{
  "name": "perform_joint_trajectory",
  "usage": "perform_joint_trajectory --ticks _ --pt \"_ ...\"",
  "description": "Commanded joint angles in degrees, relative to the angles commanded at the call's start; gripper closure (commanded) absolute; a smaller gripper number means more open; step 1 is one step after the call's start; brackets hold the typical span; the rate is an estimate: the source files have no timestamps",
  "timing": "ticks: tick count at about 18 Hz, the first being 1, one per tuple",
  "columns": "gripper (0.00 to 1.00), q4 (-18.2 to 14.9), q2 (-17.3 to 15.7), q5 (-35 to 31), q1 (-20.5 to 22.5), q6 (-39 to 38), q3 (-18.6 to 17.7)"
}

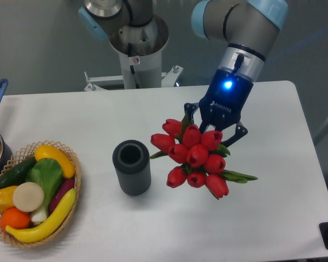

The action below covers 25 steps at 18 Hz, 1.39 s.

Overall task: Insert the flowers into the vase
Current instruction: 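Carry the red tulip bunch over the grey vase with the gripper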

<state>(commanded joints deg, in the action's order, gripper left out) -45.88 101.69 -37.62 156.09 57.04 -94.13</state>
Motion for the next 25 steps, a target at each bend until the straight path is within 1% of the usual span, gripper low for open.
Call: perform_joint_trajectory --ticks 1,3,11,14,15,16,17,19,21,23,25 --pt "0.87 0.00 0.00 0.00 -0.09 0.09 -0.44" --pt "0.87 0.00 0.09 0.00 -0.17 0.00 0.26" --pt "0.87 0.00 0.17 -0.18 -0.35 0.09 -0.44" --pt "0.87 0.61 0.70 0.26 -1.93 0.26 -0.35" --pt "0.87 1.92 0.88 1.31 -2.19 0.35 -0.44" --pt "0.87 4.11 2.01 4.19 -2.28 0.35 -0.53" --pt "0.87 4.57 2.28 6.65 -2.29 0.35 -0.53" --pt "0.87 4.66 2.37 11.58 -2.37 0.79 -0.70" --pt "0.87 4.66 2.37 16.76 -2.90 2.36 -1.75" --pt "0.87 4.75 2.29 22.21 -3.08 3.60 -3.94" --pt "0.87 4.75 1.67 25.82 -3.16 5.53 -6.58"
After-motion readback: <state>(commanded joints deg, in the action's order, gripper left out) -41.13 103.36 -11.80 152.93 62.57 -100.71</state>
